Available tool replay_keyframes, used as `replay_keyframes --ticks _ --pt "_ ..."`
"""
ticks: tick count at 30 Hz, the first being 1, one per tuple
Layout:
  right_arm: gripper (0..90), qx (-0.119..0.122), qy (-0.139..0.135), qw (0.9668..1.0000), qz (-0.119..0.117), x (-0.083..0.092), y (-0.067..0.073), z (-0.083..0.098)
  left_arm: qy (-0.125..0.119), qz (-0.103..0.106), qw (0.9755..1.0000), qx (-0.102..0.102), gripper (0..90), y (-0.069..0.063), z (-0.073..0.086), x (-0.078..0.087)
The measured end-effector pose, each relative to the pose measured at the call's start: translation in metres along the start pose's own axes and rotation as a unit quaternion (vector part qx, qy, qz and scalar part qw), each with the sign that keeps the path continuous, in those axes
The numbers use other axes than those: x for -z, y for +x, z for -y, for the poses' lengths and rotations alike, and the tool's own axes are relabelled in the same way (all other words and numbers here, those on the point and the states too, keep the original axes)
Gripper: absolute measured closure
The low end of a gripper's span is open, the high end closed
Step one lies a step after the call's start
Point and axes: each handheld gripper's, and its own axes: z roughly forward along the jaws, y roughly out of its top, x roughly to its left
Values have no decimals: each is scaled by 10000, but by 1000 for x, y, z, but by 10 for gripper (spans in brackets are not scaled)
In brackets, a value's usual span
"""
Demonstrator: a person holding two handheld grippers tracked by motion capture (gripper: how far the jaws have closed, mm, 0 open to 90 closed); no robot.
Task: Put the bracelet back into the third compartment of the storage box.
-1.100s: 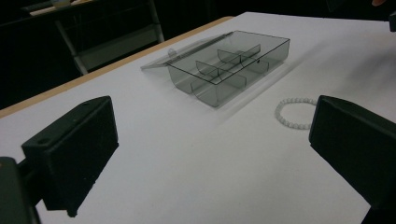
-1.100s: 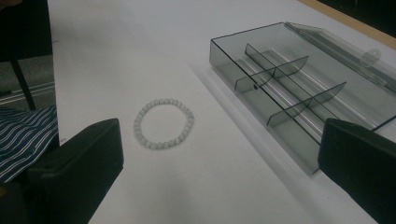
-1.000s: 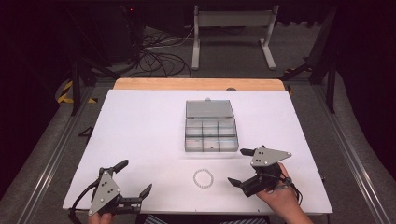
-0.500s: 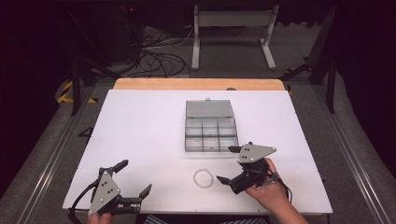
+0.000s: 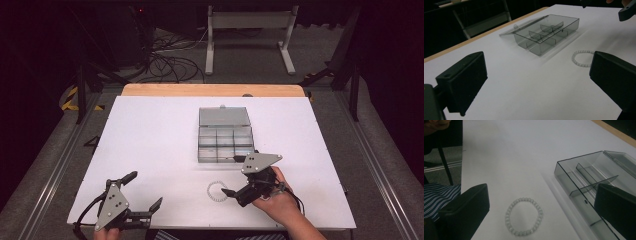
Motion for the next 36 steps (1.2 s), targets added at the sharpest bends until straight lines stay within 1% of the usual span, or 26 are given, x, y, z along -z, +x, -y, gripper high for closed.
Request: replay_keyframes --ticks 7,8,9,10,11,12,16,18,19,20,22,23,26,27,28,29,30,31,32,36 --pt "7 59 18 9999 -94 -9 3 -7 -10 -7 10000 -25 18 0 0 0" --pt "7 74 28 9998 -158 -12 3 -9 -13 -4 10000 -23 18 1 0 0" --pt "7 39 3 9998 -203 -14 3 -10 -14 -6 10000 -23 18 1 0 0" --pt "7 39 3 9998 -203 -14 3 -10 -14 -9 10000 -24 18 1 0 0" --pt "7 -68 -29 9995 -305 -16 2 -10 -12 0 10000 9 18 0 0 0" --pt "7 -89 -28 9993 -351 -17 1 -11 -18 0 10000 9 18 0 0 1" --pt "8 -108 -19 9993 -366 -18 1 -11 -29 5 10000 33 18 0 0 1" --pt "15 -110 30 9992 -380 -18 0 -11 -35 -4 10000 29 18 1 0 1" --pt "37 -217 112 9983 -526 -18 -1 -11 -34 -2 10000 27 18 1 0 1" --pt "37 -217 112 9983 -526 -18 -1 -11 -30 4 10000 33 18 1 0 1" --pt "57 -365 206 9968 -681 -18 -2 -12 -31 -10 10000 16 18 1 0 0" --pt "79 -416 258 9963 -708 -18 -3 -12 -28 -15 10000 7 18 1 0 1" --pt "104 -421 299 9966 -645 -18 -2 -12 -37 -7 10000 35 18 1 0 1" --pt "121 -424 350 9965 -628 -18 -2 -13 -34 -7 10000 30 18 1 0 0" --pt "161 -445 469 9962 -589 -19 -2 -14 -30 -8 10000 26 18 1 0 0" --pt "161 -445 469 9962 -589 -19 -2 -14 -27 -5 10000 24 18 1 0 0" --pt "203 -397 624 9960 -503 -21 -3 -14 -27 -7 10000 26 18 1 0 0" --pt "226 -394 699 9958 -443 -22 -2 -15 -23 -5 10000 27 18 1 0 0" --pt "226 -394 699 9958 -443 -22 -2 -15 -28 -11 10000 32 18 1 0 1" --pt "280 -352 962 9940 -383 -27 -3 -16 -28 -22 10000 28 18 1 1 1"
